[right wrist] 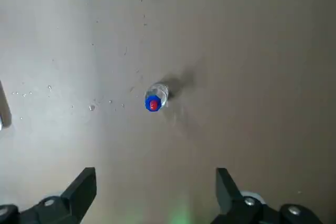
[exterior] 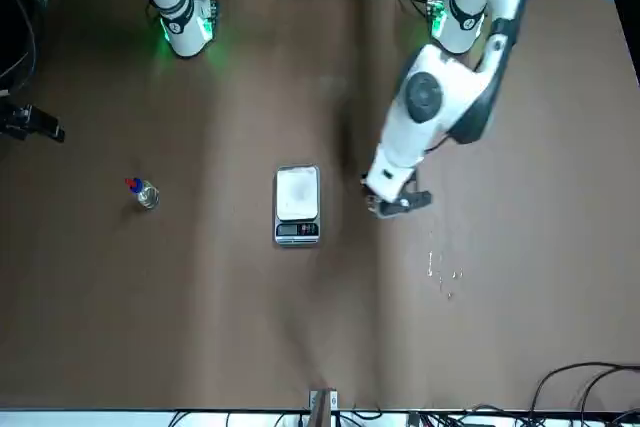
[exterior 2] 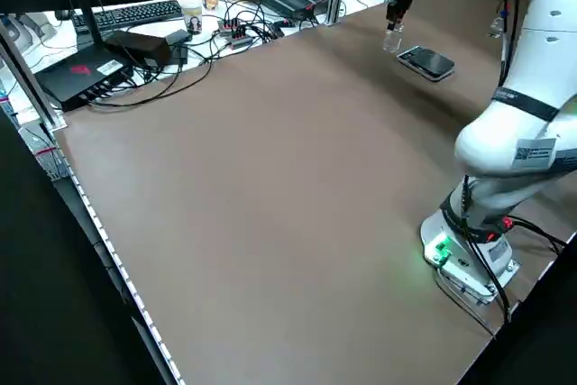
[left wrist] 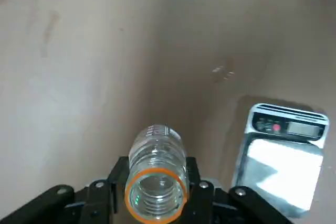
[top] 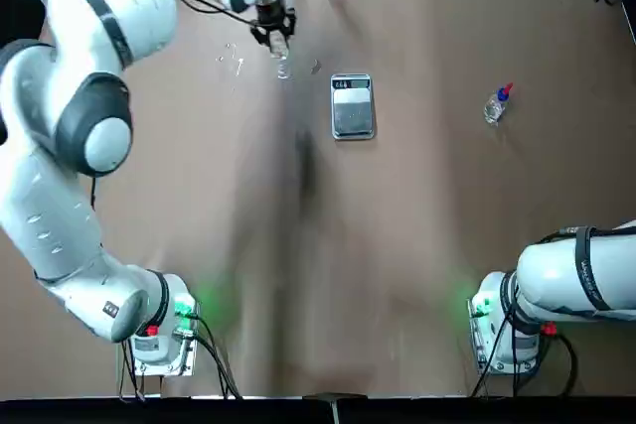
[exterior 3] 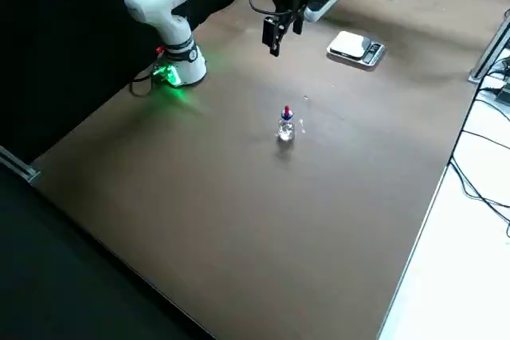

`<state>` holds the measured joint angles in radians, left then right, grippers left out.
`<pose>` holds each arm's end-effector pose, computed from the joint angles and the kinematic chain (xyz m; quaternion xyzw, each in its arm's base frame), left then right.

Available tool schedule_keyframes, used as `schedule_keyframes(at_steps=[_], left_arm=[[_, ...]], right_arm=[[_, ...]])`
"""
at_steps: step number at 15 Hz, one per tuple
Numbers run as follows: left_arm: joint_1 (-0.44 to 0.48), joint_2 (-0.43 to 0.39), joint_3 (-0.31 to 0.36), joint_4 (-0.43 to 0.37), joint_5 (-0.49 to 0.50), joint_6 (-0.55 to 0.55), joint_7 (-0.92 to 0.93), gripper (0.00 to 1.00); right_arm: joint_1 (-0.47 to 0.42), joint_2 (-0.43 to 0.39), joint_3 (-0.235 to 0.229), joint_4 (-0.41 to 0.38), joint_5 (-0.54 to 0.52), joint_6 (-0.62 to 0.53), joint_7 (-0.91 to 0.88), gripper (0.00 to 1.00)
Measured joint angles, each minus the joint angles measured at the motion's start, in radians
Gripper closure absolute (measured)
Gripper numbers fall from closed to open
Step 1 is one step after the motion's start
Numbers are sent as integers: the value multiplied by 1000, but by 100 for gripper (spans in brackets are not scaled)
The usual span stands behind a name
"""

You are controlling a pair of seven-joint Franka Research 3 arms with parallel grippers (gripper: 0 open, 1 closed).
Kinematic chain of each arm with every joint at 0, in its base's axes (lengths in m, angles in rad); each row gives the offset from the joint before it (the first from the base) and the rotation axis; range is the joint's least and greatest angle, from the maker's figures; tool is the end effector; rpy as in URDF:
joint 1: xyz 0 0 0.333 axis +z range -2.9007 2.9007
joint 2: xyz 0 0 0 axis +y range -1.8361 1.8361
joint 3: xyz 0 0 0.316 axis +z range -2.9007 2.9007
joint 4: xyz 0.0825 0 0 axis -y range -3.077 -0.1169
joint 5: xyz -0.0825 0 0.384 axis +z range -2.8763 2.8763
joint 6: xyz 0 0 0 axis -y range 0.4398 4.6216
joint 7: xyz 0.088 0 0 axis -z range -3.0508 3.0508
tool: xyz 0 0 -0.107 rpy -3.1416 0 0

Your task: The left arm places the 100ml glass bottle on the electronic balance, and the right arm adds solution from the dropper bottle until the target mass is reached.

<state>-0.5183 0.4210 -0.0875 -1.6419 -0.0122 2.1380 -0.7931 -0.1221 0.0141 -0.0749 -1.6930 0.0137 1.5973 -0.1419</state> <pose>0.5606 -0.3806 0.3798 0.9939 0.1009 0.0145 0.0422 0.5439 -0.1069 0.5614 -0.9981 0.0281 0.0530 0.0155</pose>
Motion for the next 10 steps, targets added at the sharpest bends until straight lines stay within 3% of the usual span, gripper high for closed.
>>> schedule_keyframes(at_steps=[4, 10], left_arm=[[-59, 112, 2, 118, 0, 0, -52, 52], [-134, 138, 3, 169, 0, 2, -66, 52]], right_arm=[[-6, 0, 0, 0, 0, 0, -3, 0], [-15, 0, 0, -1, 0, -3, -6, 0]])
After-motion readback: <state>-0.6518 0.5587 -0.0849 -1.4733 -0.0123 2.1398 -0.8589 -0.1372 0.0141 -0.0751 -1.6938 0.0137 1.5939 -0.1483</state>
